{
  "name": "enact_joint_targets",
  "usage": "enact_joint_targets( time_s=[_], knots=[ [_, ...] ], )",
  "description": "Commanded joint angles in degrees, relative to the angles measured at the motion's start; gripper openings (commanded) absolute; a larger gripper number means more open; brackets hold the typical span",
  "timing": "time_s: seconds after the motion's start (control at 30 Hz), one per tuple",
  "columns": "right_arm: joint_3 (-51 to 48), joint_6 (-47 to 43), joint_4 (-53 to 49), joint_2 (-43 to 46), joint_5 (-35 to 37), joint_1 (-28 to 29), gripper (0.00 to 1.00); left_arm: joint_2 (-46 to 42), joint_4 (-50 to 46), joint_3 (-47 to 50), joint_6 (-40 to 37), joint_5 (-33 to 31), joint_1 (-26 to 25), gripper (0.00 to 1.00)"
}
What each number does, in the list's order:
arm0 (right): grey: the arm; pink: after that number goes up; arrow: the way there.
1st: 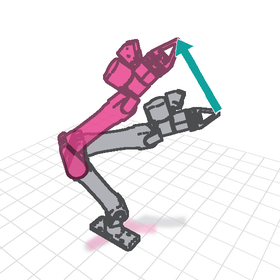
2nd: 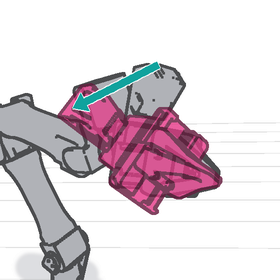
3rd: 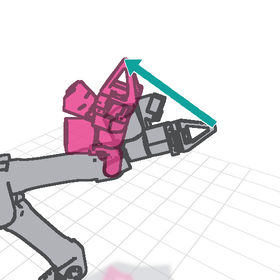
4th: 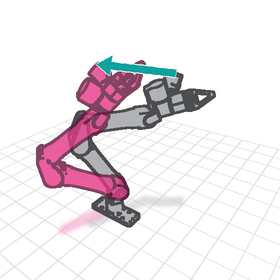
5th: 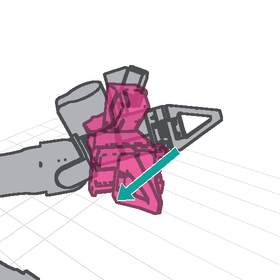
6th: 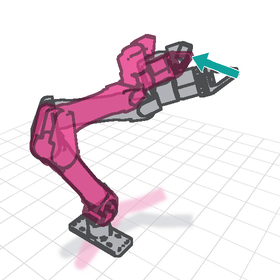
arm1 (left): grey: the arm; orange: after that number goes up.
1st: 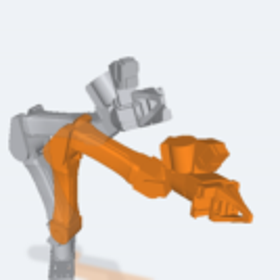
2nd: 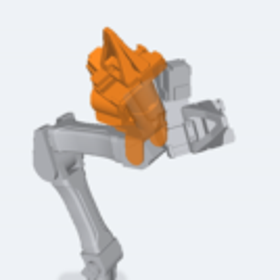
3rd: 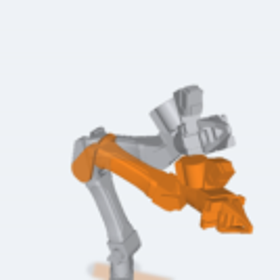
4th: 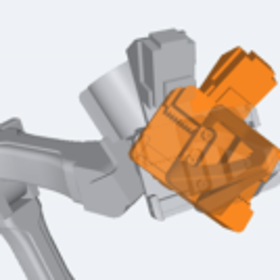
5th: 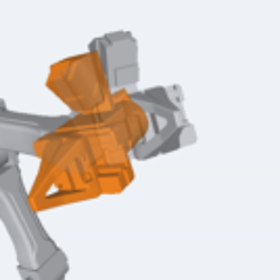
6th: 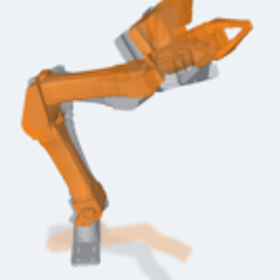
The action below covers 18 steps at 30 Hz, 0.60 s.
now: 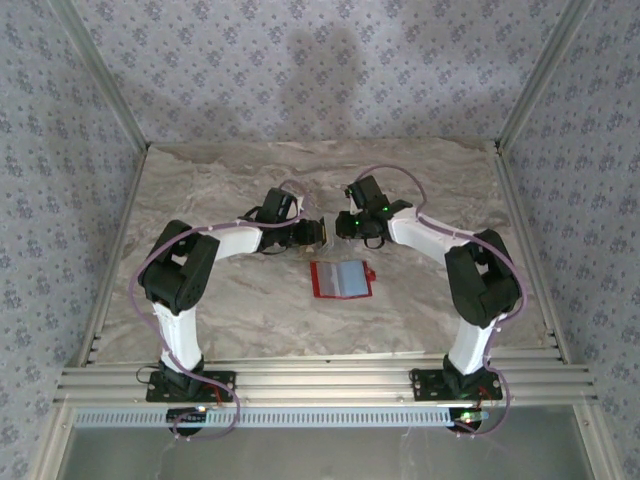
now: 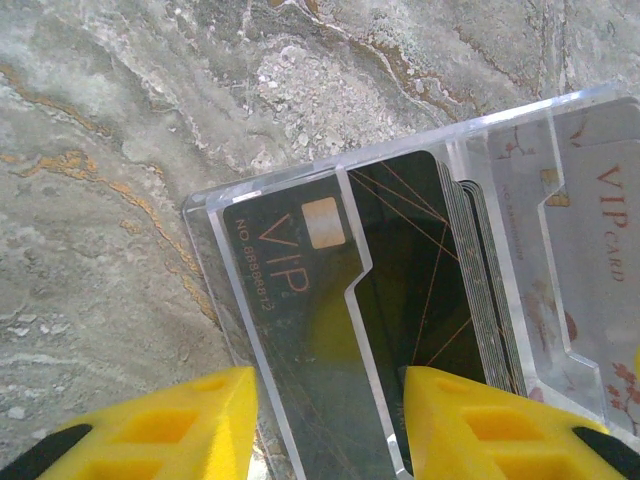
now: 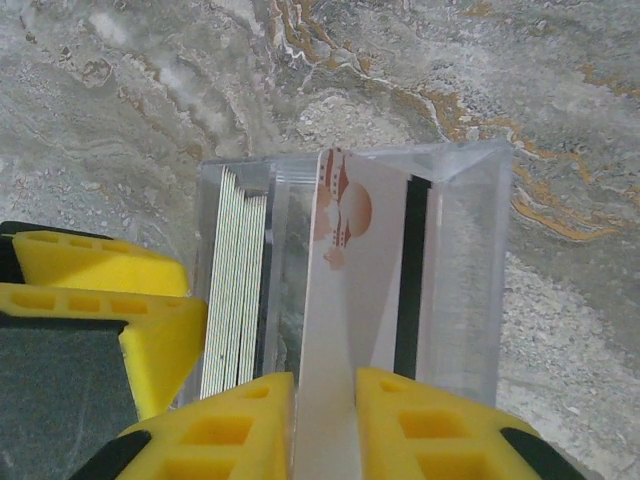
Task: Put the credit cards into the card holder
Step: Pick up the credit card from the storage box.
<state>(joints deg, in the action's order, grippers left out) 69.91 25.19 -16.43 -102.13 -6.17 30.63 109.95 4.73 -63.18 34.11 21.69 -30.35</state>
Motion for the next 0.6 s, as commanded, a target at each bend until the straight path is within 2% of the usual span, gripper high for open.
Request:
enact_joint_targets(
  time_s=[0.0,0.57],
  knots=[
    [-0.6,0.4,-0.6,2.6,1.2,-0.4,0.22,0.0,0.1,-0.5,0.5,1.1,0.6,0.43],
    [-0.7,0.3,-1.1,2.8,1.4,-0.8,0.05,0.1,0.3,-0.4,0.6,1.2,0.8,0.42]
  ],
)
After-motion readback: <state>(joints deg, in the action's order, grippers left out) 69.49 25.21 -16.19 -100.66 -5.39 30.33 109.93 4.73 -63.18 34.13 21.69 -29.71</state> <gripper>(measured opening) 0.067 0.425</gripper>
